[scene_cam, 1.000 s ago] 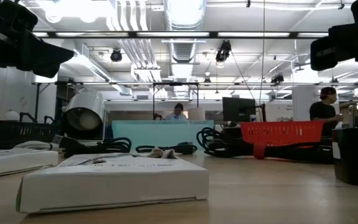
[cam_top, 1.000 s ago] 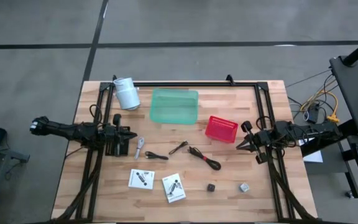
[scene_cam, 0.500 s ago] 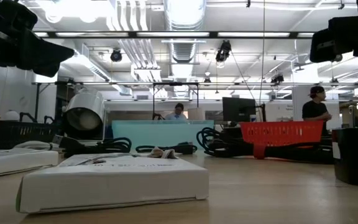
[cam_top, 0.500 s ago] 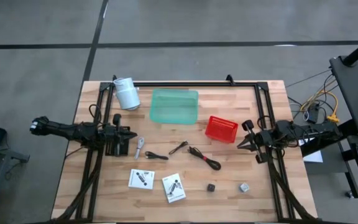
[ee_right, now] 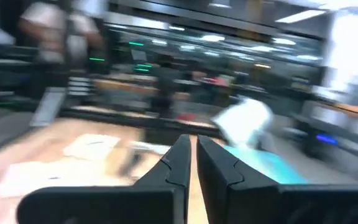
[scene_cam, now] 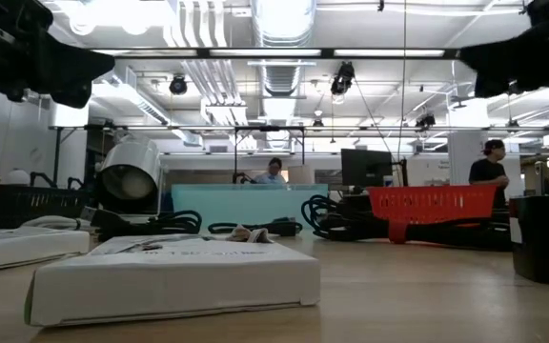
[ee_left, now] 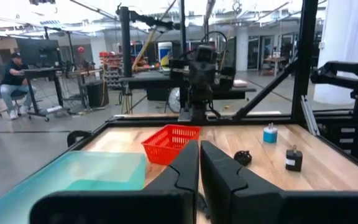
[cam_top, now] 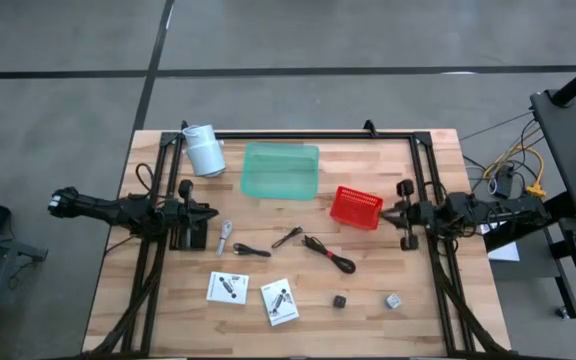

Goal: Pick and place items into bin
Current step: Put the right black charger cable into the blue bin

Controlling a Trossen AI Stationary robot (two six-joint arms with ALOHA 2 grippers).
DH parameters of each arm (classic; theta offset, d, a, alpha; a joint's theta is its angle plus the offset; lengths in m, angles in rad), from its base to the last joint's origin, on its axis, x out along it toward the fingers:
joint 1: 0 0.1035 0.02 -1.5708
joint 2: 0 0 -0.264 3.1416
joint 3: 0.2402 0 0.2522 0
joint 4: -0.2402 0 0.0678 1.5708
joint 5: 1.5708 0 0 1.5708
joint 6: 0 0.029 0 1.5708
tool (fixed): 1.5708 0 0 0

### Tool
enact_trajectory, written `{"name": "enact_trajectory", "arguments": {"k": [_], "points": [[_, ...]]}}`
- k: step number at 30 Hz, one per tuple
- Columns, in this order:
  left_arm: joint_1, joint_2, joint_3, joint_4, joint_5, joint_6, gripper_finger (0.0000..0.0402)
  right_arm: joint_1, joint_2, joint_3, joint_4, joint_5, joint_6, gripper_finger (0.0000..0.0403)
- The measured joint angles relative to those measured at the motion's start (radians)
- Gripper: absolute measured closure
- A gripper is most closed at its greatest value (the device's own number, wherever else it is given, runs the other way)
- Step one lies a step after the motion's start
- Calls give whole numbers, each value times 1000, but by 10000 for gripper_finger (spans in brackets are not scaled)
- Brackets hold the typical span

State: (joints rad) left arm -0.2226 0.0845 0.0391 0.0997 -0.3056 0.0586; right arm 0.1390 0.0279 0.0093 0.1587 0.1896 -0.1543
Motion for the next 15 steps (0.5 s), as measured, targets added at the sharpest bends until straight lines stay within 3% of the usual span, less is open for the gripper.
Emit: {"name": "enact_trajectory", "arguments": {"k": [3, 10, 15], "points": [[0, 0, 8, -4, -16, 2, 369, 0, 13, 0, 48, 69, -11, 359], [0, 0, 43, 55, -38, 85, 273, 0, 109, 0, 213, 73, -52, 269], [1, 0, 55, 113, -94, 104, 237, 0, 205, 0, 310, 74, -55, 222]]}}
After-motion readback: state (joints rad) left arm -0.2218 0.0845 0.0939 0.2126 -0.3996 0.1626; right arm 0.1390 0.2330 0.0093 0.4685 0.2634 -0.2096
